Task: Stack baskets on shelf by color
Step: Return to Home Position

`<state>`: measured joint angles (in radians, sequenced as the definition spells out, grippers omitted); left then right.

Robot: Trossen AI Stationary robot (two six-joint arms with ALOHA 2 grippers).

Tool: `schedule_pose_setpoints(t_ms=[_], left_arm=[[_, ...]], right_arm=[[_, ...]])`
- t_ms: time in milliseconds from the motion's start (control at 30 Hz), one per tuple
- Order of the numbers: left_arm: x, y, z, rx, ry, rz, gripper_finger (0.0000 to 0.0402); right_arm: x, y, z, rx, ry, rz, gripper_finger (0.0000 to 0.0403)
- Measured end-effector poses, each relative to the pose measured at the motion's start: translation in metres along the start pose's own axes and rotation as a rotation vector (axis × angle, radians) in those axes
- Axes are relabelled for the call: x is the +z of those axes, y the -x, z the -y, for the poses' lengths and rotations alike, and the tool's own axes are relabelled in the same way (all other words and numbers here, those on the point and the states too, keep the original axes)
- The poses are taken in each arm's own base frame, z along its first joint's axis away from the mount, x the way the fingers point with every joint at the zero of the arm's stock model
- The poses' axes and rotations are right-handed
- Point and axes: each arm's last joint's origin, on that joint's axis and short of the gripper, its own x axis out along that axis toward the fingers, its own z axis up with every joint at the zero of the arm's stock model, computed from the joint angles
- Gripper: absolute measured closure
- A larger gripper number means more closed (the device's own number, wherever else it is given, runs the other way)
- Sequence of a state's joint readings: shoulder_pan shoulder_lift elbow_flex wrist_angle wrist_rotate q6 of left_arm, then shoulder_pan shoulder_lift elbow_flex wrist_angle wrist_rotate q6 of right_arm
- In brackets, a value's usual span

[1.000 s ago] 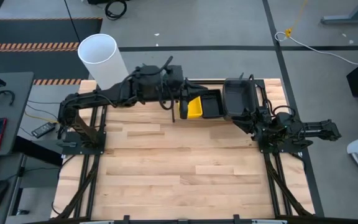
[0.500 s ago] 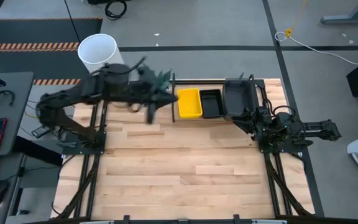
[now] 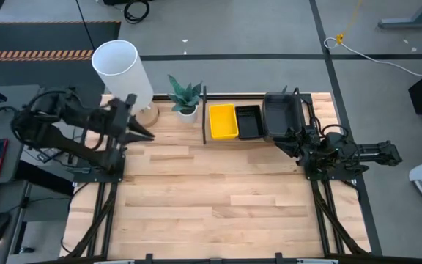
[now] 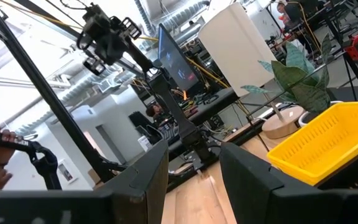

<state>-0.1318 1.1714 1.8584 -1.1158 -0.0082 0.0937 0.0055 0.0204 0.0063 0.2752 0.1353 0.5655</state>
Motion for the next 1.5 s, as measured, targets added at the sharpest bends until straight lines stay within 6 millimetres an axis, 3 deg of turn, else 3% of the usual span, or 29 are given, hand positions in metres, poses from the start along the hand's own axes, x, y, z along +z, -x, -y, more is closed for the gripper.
schedule_pose_setpoints(t_ms=[200, 633, 933, 1067, 1167, 1367, 1500], left_arm=[[-0.011, 0.008, -0.004, 0.014, -0.117, -0.087, 0.0371], [-0.024, 0.042, -0.007, 0.053, -0.133, -0.078, 0.0364], [-0.029, 0.059, 0.003, -0.094, -0.111, -0.007, 0.0364], [-0.052, 0.06, 0.01, -0.21, -0.149, 0.058, 0.0359], [-0.071, 0.057, 0.014, -0.257, -0.166, 0.215, 0.036], [-0.11, 0.047, 0.019, -0.275, -0.092, 0.519, 0.036], [-0.14, 0.031, 0.022, -0.257, -0.1, 0.611, 0.0358]], right_arm=[[0.0, 0.0, 0.0, 0.0, 0.0, 0.0, 0.0253], [0.0, 0.0, 0.0, -0.001, 0.0, 0.0, 0.0253], [0.0, 0.0, 0.0, -0.001, 0.0, 0.0, 0.0253], [0.0, 0.0, 0.0, -0.001, 0.0, 0.0, 0.0253], [0.0, 0.0, 0.0, 0.0, 0.0, 0.001, 0.0253], [0.0, 0.0, 0.0, -0.001, 0.0, 0.001, 0.0253], [0.0, 0.0, 0.0, -0.001, 0.0, 0.0, 0.0253]])
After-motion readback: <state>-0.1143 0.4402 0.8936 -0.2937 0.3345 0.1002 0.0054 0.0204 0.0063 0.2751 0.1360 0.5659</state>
